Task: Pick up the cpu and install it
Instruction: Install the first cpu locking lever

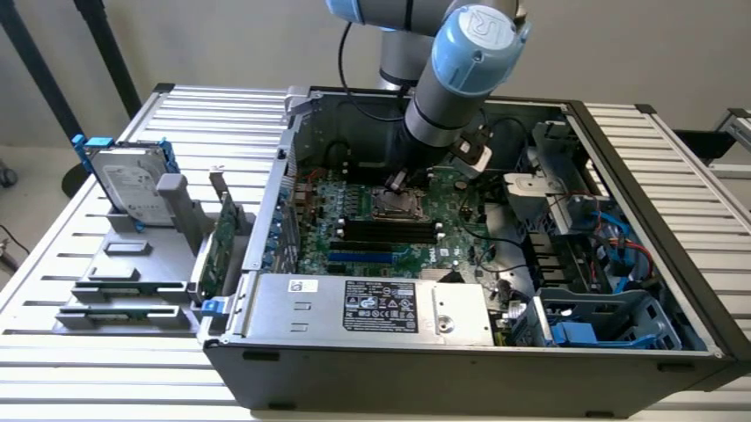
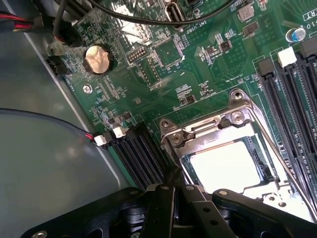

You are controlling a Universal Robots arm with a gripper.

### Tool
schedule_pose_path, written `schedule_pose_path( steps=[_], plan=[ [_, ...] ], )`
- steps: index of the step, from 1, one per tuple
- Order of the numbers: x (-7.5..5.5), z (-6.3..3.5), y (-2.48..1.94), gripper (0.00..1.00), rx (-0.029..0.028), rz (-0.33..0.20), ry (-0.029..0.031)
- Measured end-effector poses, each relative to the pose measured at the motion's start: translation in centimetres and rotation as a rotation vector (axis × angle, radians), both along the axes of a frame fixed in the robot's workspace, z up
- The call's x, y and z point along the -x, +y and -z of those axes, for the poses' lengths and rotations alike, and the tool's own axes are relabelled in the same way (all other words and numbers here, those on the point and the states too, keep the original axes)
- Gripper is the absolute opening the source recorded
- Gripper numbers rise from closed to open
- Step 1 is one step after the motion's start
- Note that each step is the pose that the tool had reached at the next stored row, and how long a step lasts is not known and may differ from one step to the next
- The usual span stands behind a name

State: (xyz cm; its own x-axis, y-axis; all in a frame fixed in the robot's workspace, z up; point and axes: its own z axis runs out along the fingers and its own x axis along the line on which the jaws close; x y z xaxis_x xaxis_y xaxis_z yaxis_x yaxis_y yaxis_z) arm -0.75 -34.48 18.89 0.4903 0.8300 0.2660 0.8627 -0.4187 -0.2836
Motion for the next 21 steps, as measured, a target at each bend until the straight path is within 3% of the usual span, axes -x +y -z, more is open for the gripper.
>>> schedule_pose_path(
  steps=[14,16,21],
  plan=[
    [-0.9,0.04,-0.07,0.11,-0.0019,-0.009,-0.0004],
    [-0.91,0.05,-0.17,0.11,-0.0059,-0.009,-0.0004],
    [-0.92,0.06,-0.51,0.11,-0.0251,-0.009,-0.0004]
  ],
)
